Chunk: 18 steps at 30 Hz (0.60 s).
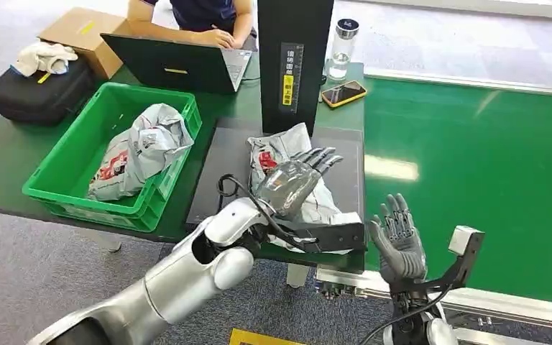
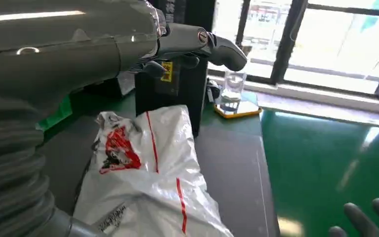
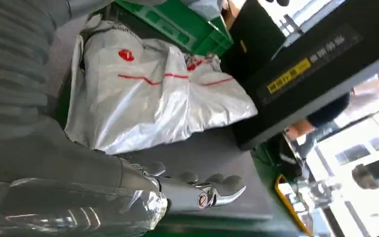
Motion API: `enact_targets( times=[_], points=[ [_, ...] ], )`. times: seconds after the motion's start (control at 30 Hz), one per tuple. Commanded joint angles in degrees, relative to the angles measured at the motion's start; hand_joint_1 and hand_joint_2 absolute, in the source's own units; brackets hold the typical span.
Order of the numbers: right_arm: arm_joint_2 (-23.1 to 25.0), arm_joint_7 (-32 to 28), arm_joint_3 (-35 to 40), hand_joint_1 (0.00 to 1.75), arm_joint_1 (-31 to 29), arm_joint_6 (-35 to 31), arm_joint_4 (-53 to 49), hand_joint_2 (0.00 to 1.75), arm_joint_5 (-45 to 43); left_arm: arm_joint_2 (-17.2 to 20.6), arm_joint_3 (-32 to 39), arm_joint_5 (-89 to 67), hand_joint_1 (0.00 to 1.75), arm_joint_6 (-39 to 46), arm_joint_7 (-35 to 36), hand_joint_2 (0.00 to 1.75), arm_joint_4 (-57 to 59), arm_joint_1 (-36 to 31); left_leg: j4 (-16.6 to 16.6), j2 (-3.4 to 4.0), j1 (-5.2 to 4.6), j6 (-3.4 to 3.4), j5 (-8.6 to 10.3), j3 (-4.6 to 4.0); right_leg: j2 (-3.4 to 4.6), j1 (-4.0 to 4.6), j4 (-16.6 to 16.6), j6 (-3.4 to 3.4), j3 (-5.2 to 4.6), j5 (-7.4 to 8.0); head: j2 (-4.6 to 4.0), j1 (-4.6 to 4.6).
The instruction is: Moved the parcel from conveyor to table for the left to box.
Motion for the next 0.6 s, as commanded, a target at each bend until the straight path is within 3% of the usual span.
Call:
enact_targets(
  times=[0.03,0.23,0.37,0.6],
  points=[
    [-0.12,0.03,-2.15,0.0,1.0,-0.31,0.15,1.75,-0.35,0.47,-6.13,0.31,0.0,-0.38,-0.21,1.75,6.99,-4.12,-0.04,0.02,0.03,-0.03,-0.01,0.09,0.04,0.04,-0.06,-0.07,0.1,0.0,0.0,-0.02],
    [-0.07,0.03,-2.11,0.0,0.89,-0.31,0.12,1.75,-0.35,0.46,-6.14,0.32,0.0,-0.38,-0.21,1.75,6.97,-4.13,-0.03,0.04,0.03,-0.04,-0.01,0.1,0.03,0.04,-0.05,-0.08,0.11,-0.01,0.0,-0.02],
    [1.12,-0.33,-7.97,0.0,2.72,-6.18,-1.25,1.75,-1.29,1.15,-7.43,1.87,0.0,-1.0,-0.1,1.75,6.1,-4.55,-0.07,-0.02,0.05,-0.06,0.0,0.16,-0.02,0.05,-0.09,-0.11,0.19,-0.01,0.0,-0.04],
    [0.06,-1.32,-17.16,0.0,4.41,-6.24,-3.2,1.75,0.19,2.41,-8.96,2.72,0.0,-0.26,0.11,1.75,7.72,-4.57,-0.09,-0.02,0.01,-0.05,-0.03,0.19,-0.02,0.02,-0.09,-0.11,0.21,-0.04,-0.02,-0.02]
  ],
)
